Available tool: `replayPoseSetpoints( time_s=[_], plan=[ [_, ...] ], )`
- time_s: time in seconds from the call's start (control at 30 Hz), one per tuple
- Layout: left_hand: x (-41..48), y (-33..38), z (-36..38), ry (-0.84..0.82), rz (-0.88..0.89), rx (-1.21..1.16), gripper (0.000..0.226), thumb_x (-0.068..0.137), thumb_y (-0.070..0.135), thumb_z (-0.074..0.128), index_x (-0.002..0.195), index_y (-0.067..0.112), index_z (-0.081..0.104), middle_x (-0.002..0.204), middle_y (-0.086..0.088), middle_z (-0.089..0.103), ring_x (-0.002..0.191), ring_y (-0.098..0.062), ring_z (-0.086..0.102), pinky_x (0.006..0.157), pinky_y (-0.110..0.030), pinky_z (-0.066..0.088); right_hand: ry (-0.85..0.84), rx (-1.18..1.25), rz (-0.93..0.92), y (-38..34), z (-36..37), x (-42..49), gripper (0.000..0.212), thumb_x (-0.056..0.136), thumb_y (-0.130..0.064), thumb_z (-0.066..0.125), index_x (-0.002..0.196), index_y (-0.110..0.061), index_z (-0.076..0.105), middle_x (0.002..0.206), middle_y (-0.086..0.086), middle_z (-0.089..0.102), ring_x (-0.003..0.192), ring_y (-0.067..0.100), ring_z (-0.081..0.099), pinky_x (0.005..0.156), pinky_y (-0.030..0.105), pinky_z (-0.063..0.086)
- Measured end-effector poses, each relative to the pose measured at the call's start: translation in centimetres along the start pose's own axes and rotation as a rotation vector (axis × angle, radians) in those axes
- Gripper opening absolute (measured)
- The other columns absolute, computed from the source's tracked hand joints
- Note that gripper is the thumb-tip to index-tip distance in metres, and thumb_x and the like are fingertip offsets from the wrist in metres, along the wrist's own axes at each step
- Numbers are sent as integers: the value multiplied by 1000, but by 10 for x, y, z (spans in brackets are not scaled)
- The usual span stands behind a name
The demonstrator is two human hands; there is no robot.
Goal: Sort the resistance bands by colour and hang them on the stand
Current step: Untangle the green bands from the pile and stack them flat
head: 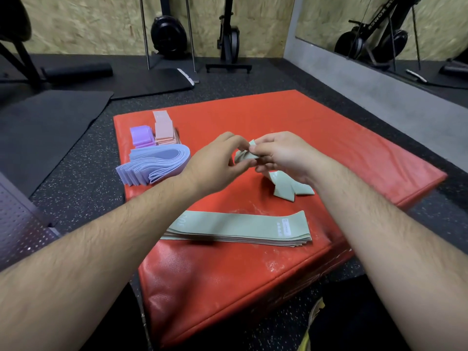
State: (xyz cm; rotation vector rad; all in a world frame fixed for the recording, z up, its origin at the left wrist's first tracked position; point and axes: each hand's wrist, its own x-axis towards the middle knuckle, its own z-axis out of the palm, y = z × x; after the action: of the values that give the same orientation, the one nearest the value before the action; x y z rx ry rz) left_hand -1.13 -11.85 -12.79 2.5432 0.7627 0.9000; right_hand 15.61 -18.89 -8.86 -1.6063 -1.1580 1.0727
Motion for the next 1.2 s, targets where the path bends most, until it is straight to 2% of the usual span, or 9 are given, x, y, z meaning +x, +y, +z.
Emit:
replayPoseSetpoints(
  time_s=[0.17,0.27,0.37,0.53,0.6,0.73,0.9,1.1,1.2],
  plan=[
    [1,9,-1,7,-439,-393,54,84,52,72,122,20,50,111,4,54,74,-12,67,61,-30,57,96,140,30,-4,6,1,12,87,8,66,88,-4,65,78,14,68,67,17,68,63,24,55],
    [2,11,-2,-38,-642,-695,44,92,46,65,111,7,55,106,-6,66,74,-13,70,66,-36,61,36,226,37,-4,13,1,11,91,5,63,93,-1,71,86,11,73,77,14,72,67,21,59],
    [2,9,-5,-3,-631,-739,19,98,29,61,94,11,58,84,-5,71,69,-9,65,62,-28,53,6,129,43,-4,21,-3,4,91,-7,70,93,-3,70,86,13,73,75,16,70,73,27,60],
    [4,2,-12,-1,-546,-407,8,86,14,62,93,13,65,79,2,66,68,-12,57,60,-26,48,341,-647,-167,0,12,5,31,86,-39,69,67,-20,53,71,-5,65,69,14,60,67,33,47],
    [3,1,-16,-38,-436,-247,12,86,13,61,97,15,66,84,4,64,74,-10,56,62,-19,44,272,-515,-361,2,13,10,9,92,-20,63,84,-21,61,84,-8,64,80,9,58,75,27,45],
    [1,1,-17,16,-334,-143,9,94,16,57,96,20,64,84,12,61,76,-4,54,61,-7,38,-62,-570,-431,10,18,19,31,95,-8,59,123,-19,60,118,-10,64,111,3,57,92,8,38],
    [0,-4,-21,71,-304,-139,10,97,19,57,93,19,66,85,7,65,79,-9,57,62,-8,38,15,-738,-359,19,14,26,6,91,-21,66,97,-21,64,91,-8,66,89,15,61,84,35,48],
    [1,-11,-38,192,-360,-169,8,98,18,57,94,17,64,76,14,57,63,2,50,55,-8,36,49,-914,-257,34,-10,26,9,89,-26,70,91,-21,62,89,-5,63,85,19,57,76,36,46],
    [-1,-19,-47,229,-408,-189,12,98,19,57,99,13,66,87,3,63,68,-7,54,54,-10,40,95,-928,-196,44,-25,25,9,89,-23,71,87,-21,62,82,-8,60,80,18,56,69,33,41]
  ],
)
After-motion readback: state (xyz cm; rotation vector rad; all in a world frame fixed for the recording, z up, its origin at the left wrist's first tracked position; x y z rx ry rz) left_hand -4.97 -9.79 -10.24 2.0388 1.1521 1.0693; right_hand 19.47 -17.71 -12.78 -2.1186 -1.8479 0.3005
